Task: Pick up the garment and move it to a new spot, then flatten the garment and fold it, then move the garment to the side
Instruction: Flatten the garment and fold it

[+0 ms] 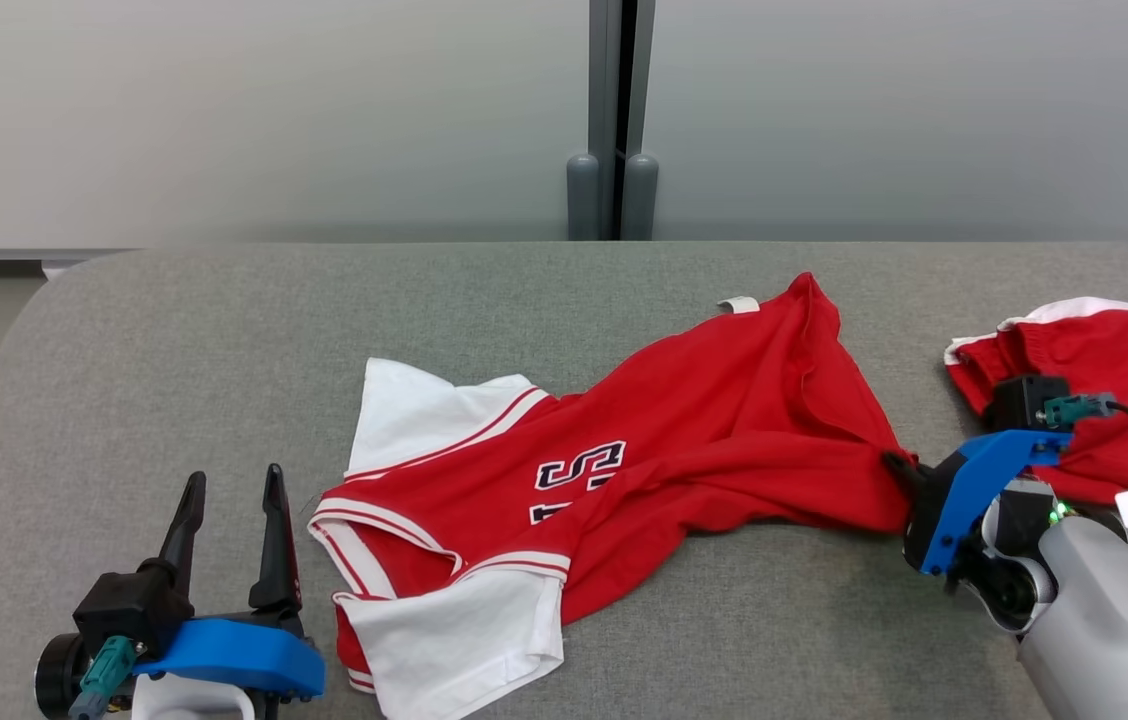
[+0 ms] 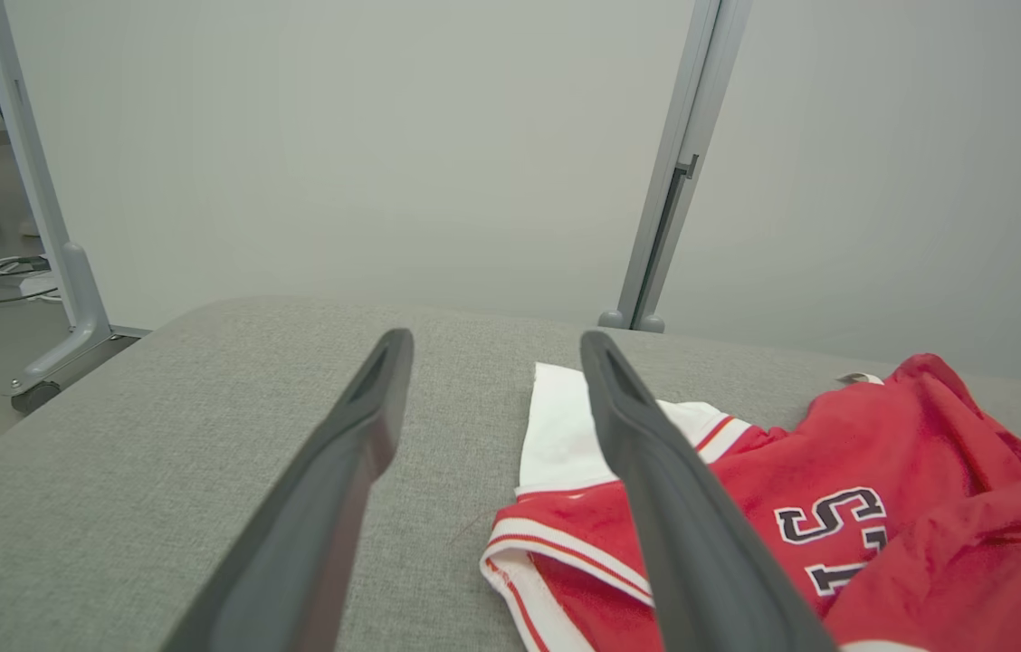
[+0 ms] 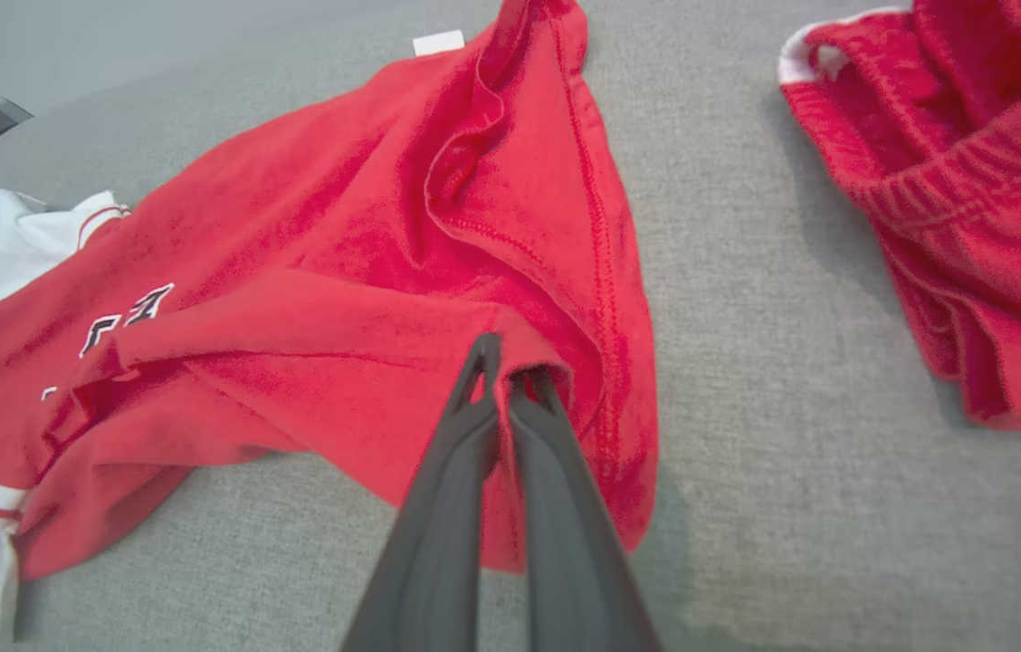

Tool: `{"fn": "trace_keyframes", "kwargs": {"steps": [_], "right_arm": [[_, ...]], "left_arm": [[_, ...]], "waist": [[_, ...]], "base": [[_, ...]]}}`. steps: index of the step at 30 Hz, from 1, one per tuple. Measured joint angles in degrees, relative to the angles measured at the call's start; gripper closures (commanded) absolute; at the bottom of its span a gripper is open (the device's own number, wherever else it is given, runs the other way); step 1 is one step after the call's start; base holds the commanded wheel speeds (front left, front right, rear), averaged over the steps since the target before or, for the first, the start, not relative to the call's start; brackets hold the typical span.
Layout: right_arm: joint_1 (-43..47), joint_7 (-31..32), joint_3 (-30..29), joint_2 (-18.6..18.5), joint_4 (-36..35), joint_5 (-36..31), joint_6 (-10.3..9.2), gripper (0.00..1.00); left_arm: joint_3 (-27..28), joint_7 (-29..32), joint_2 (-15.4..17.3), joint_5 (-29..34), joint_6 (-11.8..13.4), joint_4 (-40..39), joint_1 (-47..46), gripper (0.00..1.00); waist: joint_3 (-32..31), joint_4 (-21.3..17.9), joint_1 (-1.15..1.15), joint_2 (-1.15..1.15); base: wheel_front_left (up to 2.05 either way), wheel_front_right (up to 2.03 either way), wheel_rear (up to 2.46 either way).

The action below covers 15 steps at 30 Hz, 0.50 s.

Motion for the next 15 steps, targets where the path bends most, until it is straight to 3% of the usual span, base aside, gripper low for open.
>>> {"fn": "trace_keyframes", "kwargs": {"steps": [5,9,15], "right_arm": [[3.4,-2.3,3.4,-0.9,-8.6,3.6,0.01,1.0],[9.9,0.5,8.2,-6.5,-20.2,8.5,0.01,1.0],[16.4,5.4,13.0,-15.6,-32.0,11.9,0.01,1.0]], "left_arm": [[0.3,0.0,0.1,0.0,0.0,0.1,0.5,0.0],[0.5,0.0,0.2,0.0,0.0,0.1,1.0,0.0],[0.8,0.0,0.3,0.0,0.0,-0.1,1.2,0.0]], "waist": [[-1.0,-0.9,0.0,0.0],[-1.6,-1.9,-0.01,-0.01],[-1.3,-2.7,-0.01,0.0]], "base": [[0.0,0.0,0.0],[0.0,0.0,0.0],[0.0,0.0,0.0]]}}
